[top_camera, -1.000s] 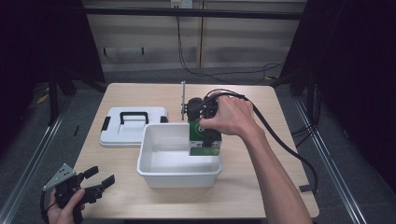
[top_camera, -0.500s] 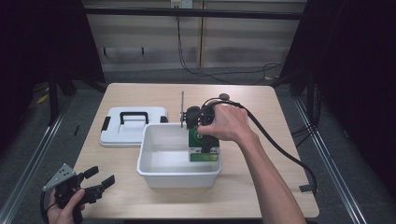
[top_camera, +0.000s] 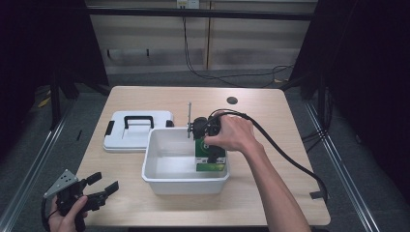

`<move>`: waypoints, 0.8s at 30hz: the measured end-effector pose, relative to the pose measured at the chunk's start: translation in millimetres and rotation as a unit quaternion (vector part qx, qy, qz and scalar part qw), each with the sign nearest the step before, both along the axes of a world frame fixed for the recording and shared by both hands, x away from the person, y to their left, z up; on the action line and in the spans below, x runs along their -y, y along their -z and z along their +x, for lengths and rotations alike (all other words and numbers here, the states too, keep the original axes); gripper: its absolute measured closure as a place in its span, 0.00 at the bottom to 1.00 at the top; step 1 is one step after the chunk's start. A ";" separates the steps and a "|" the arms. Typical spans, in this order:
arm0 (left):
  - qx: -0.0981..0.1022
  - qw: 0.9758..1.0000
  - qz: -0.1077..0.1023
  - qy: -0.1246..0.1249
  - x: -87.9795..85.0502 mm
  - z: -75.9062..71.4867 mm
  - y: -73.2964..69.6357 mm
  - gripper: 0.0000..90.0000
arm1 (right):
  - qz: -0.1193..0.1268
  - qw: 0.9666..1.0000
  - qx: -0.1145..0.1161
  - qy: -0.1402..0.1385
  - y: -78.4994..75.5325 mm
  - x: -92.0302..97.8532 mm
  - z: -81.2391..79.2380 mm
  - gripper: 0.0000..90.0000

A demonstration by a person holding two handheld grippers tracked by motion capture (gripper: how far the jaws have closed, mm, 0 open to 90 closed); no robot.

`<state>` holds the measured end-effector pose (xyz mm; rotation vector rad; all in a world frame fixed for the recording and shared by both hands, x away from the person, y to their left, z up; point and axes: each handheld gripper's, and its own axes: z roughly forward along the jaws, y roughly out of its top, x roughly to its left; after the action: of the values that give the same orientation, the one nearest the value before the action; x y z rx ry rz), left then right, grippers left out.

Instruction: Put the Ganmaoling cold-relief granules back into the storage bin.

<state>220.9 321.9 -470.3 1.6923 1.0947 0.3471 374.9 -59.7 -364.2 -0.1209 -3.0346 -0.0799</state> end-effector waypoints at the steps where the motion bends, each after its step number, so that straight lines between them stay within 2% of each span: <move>1: 0.000 1.000 0.000 0.000 0.1 0.0 0.0 0.18 | -0.004 1.000 0.000 0.000 2.0 -0.2 0.0 0.18; 2: 0.000 1.000 0.000 0.002 0.3 0.0 0.0 0.18 | 0.005 1.000 -0.002 -0.003 7.4 0.1 0.0 0.17; 5: 0.001 1.000 0.001 0.001 0.2 0.0 -0.1 0.18 | -0.004 1.000 -0.005 -0.003 10.5 -0.3 -0.7 0.17; 6: 0.001 1.000 -0.002 -0.002 0.4 -0.2 -0.2 0.18 | 0.003 1.000 -0.005 -0.003 13.2 0.4 -0.6 0.17; 8: -0.001 1.000 -0.004 -0.002 0.6 -0.3 -0.1 0.18 | -0.001 1.000 -0.002 -0.008 13.9 0.5 0.0 0.17; 9: 0.000 1.000 -0.003 -0.002 0.5 -0.3 -0.1 0.18 | 0.006 1.000 -0.004 -0.002 16.0 0.7 -0.6 0.17; 15: 0.001 1.000 -0.002 0.000 0.3 0.0 -0.2 0.18 | 0.003 1.000 0.004 -0.002 22.8 0.9 -1.0 0.17; 24: 0.000 1.000 0.000 0.001 0.1 0.1 -0.1 0.18 | -0.003 1.000 0.002 -0.007 34.9 -1.5 -2.6 0.17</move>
<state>221.0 321.8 -470.1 1.6932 1.0926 0.3461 372.3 -58.3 -399.1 -0.1002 -3.0400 -0.0697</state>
